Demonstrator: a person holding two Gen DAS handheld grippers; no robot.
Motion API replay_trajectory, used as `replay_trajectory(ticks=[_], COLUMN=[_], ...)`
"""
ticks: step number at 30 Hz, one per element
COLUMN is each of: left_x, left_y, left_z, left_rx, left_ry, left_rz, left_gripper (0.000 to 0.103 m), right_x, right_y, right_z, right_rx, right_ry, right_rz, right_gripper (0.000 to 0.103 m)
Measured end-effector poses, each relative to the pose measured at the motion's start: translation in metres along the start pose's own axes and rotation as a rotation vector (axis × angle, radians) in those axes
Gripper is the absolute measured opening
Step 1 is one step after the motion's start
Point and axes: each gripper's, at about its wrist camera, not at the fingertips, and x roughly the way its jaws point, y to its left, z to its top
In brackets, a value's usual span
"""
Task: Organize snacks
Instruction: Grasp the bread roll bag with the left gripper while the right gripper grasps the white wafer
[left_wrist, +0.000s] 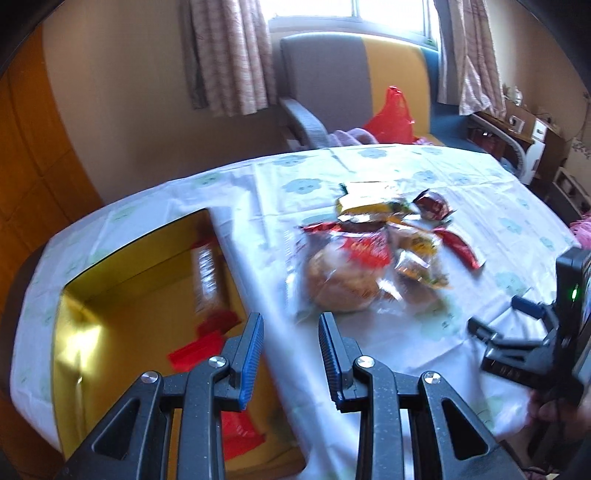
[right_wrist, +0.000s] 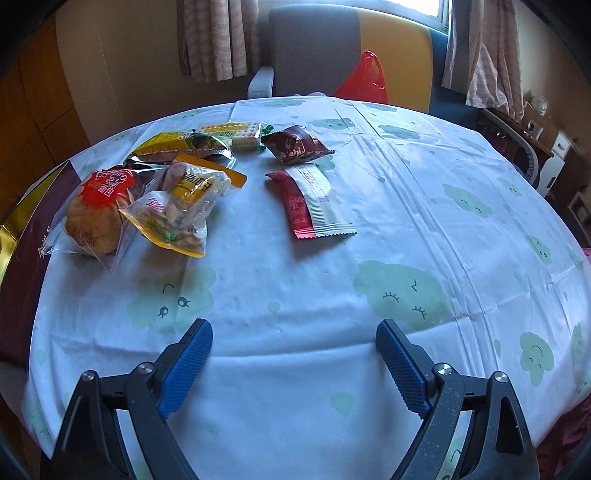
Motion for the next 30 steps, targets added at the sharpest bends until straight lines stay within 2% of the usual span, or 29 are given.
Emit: replay_trajectory(ticks=[2, 4, 5, 6, 8, 12, 20, 24, 28, 30], left_x=[0.009, 0.021, 0.029, 0.034, 0.046, 0.071, 0.118, 0.11, 0.095, 0.082], left_y=[-0.009, -0.012, -0.013, -0.015, -0.022, -0.031, -0.04, -0.044, -0.044, -0.047], left_z=[0.009, 0.017, 0.022, 0.025, 0.031, 0.043, 0.066, 0.06, 0.049, 0.039], left_rx=[0.044, 0.029, 0.001, -0.001, 0.018, 0.052, 0.024, 0.045, 0.04, 0.051], left_ry=[0.016, 0.075, 0.111, 0.126, 0.14, 0.186, 0.24, 0.19, 0.151, 0.12], left_rz=[-0.018, -0.075, -0.12, -0.144, -0.141, -0.149, -0.144, -0.124, -0.155, -0.163], left_gripper=[0.032, 0.038, 0.046, 0.058, 0.074, 0.083, 0.087, 0.074, 0.072, 0.072], right_x=[0.0, 0.0, 0.001, 0.001, 0.002, 0.002, 0.004, 0.003, 0.002, -0.001], right_y=[0.0, 0.0, 0.0, 0.0, 0.001, 0.002, 0.001, 0.001, -0.001, -0.007], right_z=[0.0, -0.001, 0.0, 0.0, 0.0, -0.001, -0.001, -0.001, 0.0, 0.001], right_rx=[-0.003, -0.005, -0.007, -0.009, -0.015, -0.027, -0.039, -0.044, -0.043, -0.015], right_ry=[-0.001, -0.003, -0.003, -0.003, -0.003, -0.003, -0.009, -0.009, -0.011, -0.015], right_rz=[0.006, 0.014, 0.018, 0.02, 0.023, 0.033, 0.037, 0.041, 0.053, 0.075], right_gripper=[0.094, 0.096, 0.097, 0.098, 0.1, 0.102, 0.103, 0.103, 0.103, 0.097])
